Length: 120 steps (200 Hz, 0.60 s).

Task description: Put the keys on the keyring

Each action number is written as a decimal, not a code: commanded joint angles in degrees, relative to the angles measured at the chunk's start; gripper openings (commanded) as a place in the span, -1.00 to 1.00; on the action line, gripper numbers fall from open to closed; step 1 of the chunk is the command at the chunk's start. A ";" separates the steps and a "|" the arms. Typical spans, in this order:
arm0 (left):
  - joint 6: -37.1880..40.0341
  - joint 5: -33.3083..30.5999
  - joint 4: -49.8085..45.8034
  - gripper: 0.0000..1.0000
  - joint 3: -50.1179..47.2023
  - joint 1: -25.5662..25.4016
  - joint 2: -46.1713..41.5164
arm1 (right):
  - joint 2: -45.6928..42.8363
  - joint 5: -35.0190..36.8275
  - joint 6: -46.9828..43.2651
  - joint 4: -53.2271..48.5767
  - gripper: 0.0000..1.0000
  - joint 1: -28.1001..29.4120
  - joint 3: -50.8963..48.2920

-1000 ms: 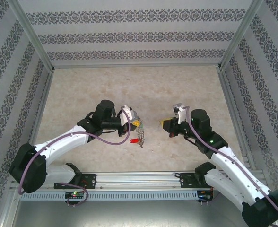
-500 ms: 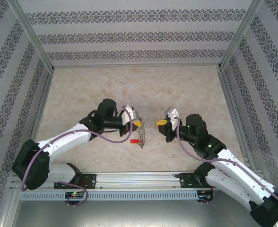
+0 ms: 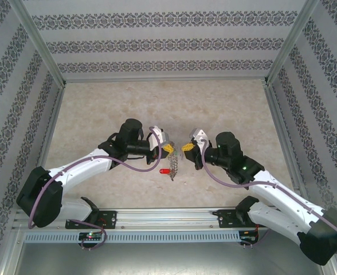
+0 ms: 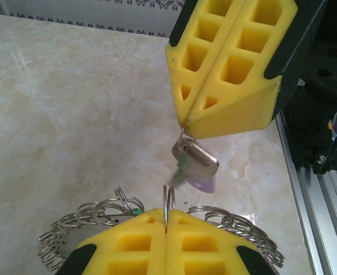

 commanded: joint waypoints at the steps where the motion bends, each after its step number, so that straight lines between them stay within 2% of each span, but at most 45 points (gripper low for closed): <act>1: -1.35 2.06 3.75 -1.00 2.00 -0.42 0.06 | 0.61 -3.49 2.00 2.85 -1.00 0.90 1.81; 120: -1.33 2.31 3.32 -1.00 2.47 -0.46 0.04 | 3.74 -2.12 0.03 6.21 -1.00 3.83 3.05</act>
